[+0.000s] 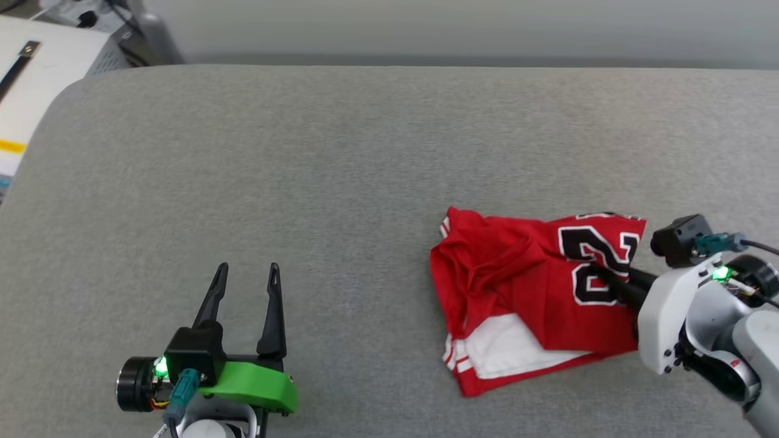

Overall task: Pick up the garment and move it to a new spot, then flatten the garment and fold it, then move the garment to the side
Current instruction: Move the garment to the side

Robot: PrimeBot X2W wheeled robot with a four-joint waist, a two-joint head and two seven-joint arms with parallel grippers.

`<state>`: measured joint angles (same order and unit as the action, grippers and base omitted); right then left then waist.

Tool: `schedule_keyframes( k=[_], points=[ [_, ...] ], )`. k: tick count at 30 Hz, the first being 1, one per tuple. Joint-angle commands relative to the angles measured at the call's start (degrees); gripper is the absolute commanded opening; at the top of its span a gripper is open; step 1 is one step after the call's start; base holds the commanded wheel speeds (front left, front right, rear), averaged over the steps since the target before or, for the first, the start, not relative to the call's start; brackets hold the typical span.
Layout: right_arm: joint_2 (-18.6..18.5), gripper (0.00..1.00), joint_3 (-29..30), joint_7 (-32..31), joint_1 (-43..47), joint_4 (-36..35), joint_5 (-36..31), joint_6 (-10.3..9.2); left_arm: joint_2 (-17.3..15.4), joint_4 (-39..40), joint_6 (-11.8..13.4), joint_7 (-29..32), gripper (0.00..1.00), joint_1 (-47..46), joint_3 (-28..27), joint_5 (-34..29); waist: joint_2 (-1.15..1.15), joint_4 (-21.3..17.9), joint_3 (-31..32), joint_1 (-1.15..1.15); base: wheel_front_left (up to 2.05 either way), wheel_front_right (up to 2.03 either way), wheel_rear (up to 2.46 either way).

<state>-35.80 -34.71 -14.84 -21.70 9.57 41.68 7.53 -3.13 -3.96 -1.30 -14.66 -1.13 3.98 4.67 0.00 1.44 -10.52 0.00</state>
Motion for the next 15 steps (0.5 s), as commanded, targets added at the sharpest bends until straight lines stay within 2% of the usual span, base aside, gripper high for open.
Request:
schedule_keyframes(
  k=[1,9,15],
  points=[
    [-0.90,0.00,0.00,0.43,-1.38,-0.72,-0.72,-0.04,0.24,0.21,-0.01,-0.34,1.00,0.38,-0.15,-0.22,0.00,-4.31,0.86,0.00,0.00,0.00,0.00],
    [-4.99,0.00,1.00,-0.78,-4.11,-3.38,-1.45,-0.04,0.24,0.54,-0.25,-0.34,1.00,0.01,-0.63,-0.93,0.00,-12.29,0.28,0.00,0.00,0.00,0.00],
    [-6.95,0.00,3.36,-0.90,-5.24,-2.99,-0.94,-0.04,0.01,1.24,-0.82,-0.34,1.00,-1.39,-0.51,-1.84,0.00,-15.40,-2.41,0.00,0.00,0.00,0.00]
  ],
)
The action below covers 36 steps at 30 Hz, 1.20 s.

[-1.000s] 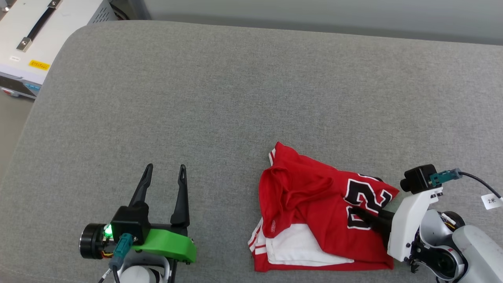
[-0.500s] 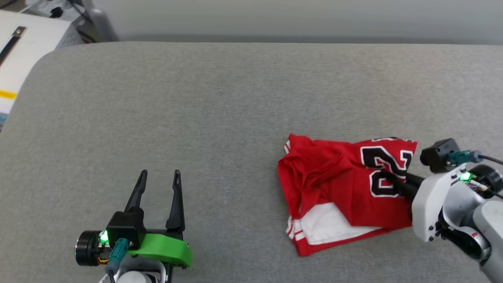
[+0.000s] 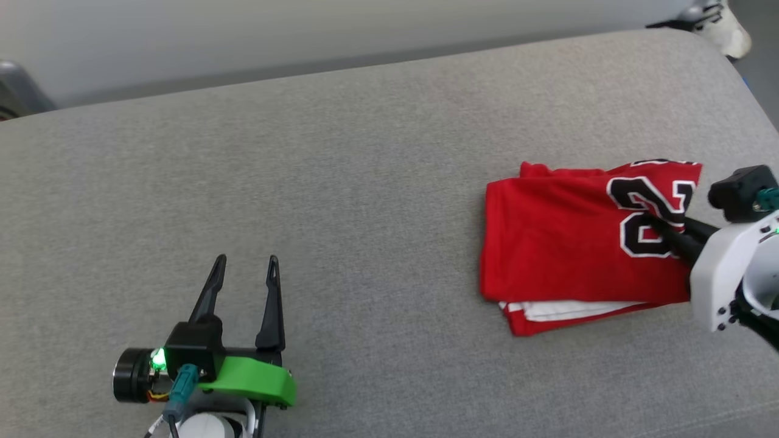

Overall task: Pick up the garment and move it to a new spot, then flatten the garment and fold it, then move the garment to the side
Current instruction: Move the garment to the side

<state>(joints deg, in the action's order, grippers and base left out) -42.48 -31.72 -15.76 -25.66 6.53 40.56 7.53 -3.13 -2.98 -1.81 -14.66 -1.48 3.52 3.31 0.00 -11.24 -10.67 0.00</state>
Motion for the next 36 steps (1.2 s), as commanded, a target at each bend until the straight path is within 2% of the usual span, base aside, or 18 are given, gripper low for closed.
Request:
schedule_keyframes(
  k=[1,6,13,23,30,35,36],
  points=[
    [-0.57,0.00,0.83,0.02,-1.50,0.39,0.25,-0.04,-0.10,0.48,-0.40,-0.34,1.00,-1.37,-0.02,-0.64,0.00,-2.86,-2.95,0.00,0.00,0.00,0.00],
    [-3.48,0.00,3.79,-0.07,-4.39,4.70,0.34,-0.04,-1.32,2.17,-0.91,-0.34,1.00,-3.97,-0.15,-1.52,0.00,-2.47,-8.55,0.00,0.00,0.00,0.00],
    [-6.49,0.00,5.91,0.92,-10.97,14.23,-3.82,-0.04,-2.99,4.61,-1.07,-0.34,1.00,-7.39,-0.81,-2.09,0.00,-0.99,-15.41,0.00,0.00,0.00,0.00],
    [-7.37,0.00,7.65,2.37,-21.00,27.73,-6.37,-0.04,-4.77,7.47,-0.92,-0.34,1.00,-9.78,-1.25,-2.67,0.00,0.00,-22.40,0.00,0.00,0.00,0.00],
    [-7.58,0.00,8.75,5.08,-26.56,36.08,-8.06,-0.04,-5.55,9.15,-0.44,-0.34,1.00,-10.26,-1.66,-2.72,0.00,0.19,-24.23,0.00,0.00,0.00,0.00],
    [-6.30,0.00,8.37,7.45,-29.16,40.23,-8.52,-0.04,-5.80,9.50,-0.18,-0.34,1.00,-10.03,-1.70,-2.63,0.00,0.20,-24.14,0.00,0.00,0.00,0.00],
    [-6.00,0.31,8.42,8.31,-29.62,41.31,-8.89,-0.04,-5.77,9.40,-0.07,-0.34,1.00,-10.00,-1.65,-2.63,0.00,0.27,-23.87,0.00,0.00,0.00,0.00]
  ],
)
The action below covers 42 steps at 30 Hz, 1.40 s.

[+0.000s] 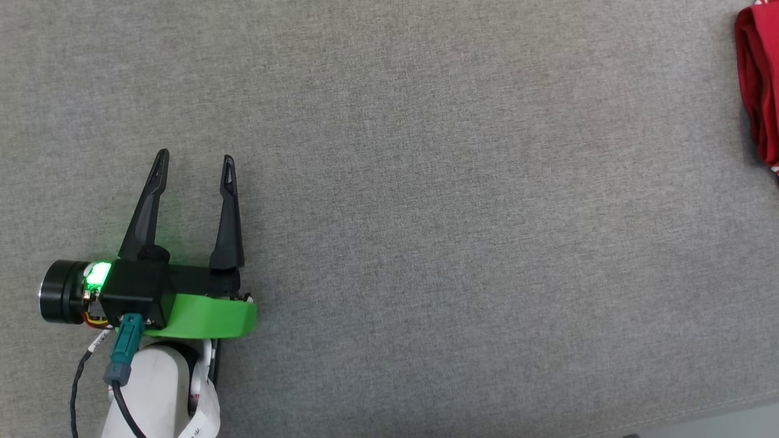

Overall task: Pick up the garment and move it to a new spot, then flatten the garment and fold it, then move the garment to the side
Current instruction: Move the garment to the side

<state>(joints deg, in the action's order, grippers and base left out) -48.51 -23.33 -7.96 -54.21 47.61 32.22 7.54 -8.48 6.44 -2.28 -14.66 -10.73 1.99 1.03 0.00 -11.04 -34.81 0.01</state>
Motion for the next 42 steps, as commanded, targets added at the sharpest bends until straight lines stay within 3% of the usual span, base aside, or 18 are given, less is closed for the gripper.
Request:
schedule_keyframes(
  k=[1,2,12,16,21,25,29,35,42],
  points=[
    [0.33,0.58,0.02,0.95,-1.31,1.15,-0.70,-0.05,-0.35,-0.14,0.49,-0.34,1.00,-0.75,-0.06,-0.33,0.00,0.19,0.60,-0.01,0.00,0.00,0.00],
    [0.81,1.00,0.21,1.33,-1.53,2.28,-0.37,-0.05,-0.24,-0.31,0.60,-0.34,1.00,-0.74,0.02,-0.29,0.00,0.38,1.08,-0.01,0.00,0.00,0.00],
    [1.09,1.00,0.52,13.98,-1.04,5.18,-0.70,-0.05,1.62,-2.89,1.49,-0.34,1.00,1.09,0.58,1.13,0.00,3.01,8.74,-0.01,0.00,0.00,0.00],
    [1.81,1.00,1.58,20.98,-0.64,3.60,-1.17,-0.05,2.47,-4.08,1.84,-0.34,1.00,2.89,0.46,1.99,0.00,4.17,12.52,-0.01,0.00,0.00,0.00],
    [4.50,1.00,7.08,22.89,1.18,-2.95,-2.78,-0.05,3.21,-5.27,2.27,-0.34,1.00,5.05,-0.17,2.83,0.00,5.67,16.59,-0.01,0.00,0.00,0.00],
    [9.10,1.00,15.78,22.93,6.79,-14.73,-8.07,-0.05,3.63,-6.04,2.24,-0.34,1.00,6.23,-0.54,3.24,0.00,6.76,19.11,-0.01,0.00,0.00,0.00],
    [16.14,1.00,22.47,22.94,15.53,-26.98,-14.31,-0.05,4.10,-6.85,2.08,-0.34,1.00,7.03,-0.57,3.59,0.00,8.27,21.95,-0.01,0.00,0.00,0.00],
    [24.76,1.00,25.08,22.95,26.15,-38.73,-19.24,-0.05,4.63,-8.13,1.79,-0.34,1.00,8.23,-0.67,4.21,0.00,10.29,25.47,-0.01,0.00,0.00,0.00],
    [33.14,1.00,24.43,22.95,37.44,-44.05,-21.23,-0.05,5.00,-9.45,1.33,-0.34,1.00,9.74,-0.89,4.72,0.00,12.16,28.80,-0.01,0.00,0.00,0.00]
  ],
)
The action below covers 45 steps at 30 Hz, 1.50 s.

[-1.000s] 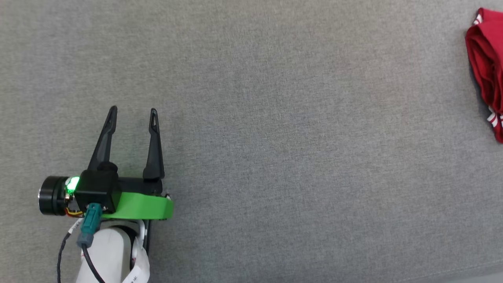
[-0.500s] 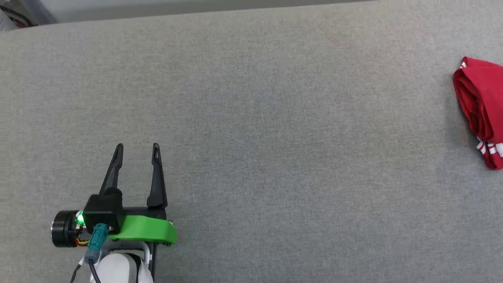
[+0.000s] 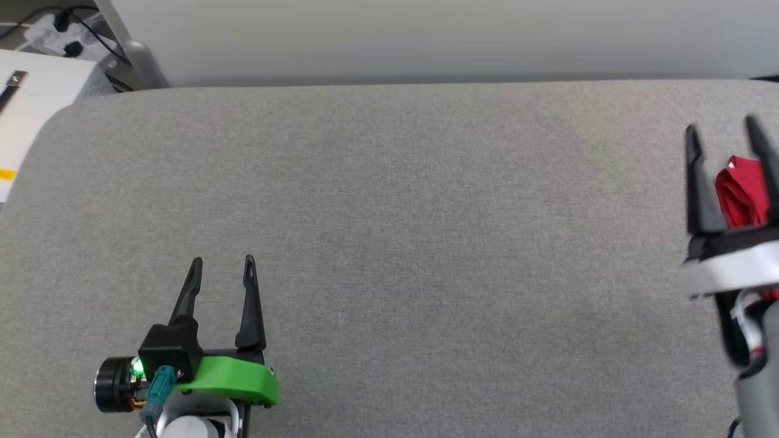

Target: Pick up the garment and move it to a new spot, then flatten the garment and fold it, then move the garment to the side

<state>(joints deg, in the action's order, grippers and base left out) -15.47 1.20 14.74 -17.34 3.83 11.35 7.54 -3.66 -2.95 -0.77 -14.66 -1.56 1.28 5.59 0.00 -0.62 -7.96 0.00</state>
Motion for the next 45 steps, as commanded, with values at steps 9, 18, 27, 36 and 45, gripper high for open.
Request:
schedule_keyframes(
  k=[9,18,27,36,45],
  points=[
    [6.09,1.00,-2.93,0.26,11.35,0.30,-1.04,-0.05,0.45,-1.76,-1.11,-0.34,1.00,2.32,0.01,0.52,0.00,2.85,4.92,0.00,0.00,0.00,0.00],
    [8.82,1.00,-0.27,0.26,19.70,-1.51,-1.61,-0.05,0.63,-2.52,-1.89,-0.34,1.00,4.26,0.90,0.93,0.00,3.11,6.98,0.00,0.00,0.00,0.00],
    [10.14,1.00,0.98,0.26,24.61,-3.76,-2.50,-0.05,0.70,-2.22,-2.42,-0.34,1.00,5.97,1.38,1.10,0.00,2.76,8.36,0.00,0.00,0.00,0.00],
    [10.34,0.00,0.79,-0.01,24.55,-3.19,-2.21,0.00,0.45,-2.32,-2.61,0.01,0.00,5.63,1.59,0.70,0.00,2.75,8.64,0.00,0.00,0.00,0.00],
    [10.44,0.00,0.69,-0.72,24.21,-3.23,-2.63,0.00,0.46,-2.07,-2.42,0.77,0.00,5.42,1.50,0.41,0.00,2.65,8.62,0.00,0.00,0.00,0.00]
  ],
)
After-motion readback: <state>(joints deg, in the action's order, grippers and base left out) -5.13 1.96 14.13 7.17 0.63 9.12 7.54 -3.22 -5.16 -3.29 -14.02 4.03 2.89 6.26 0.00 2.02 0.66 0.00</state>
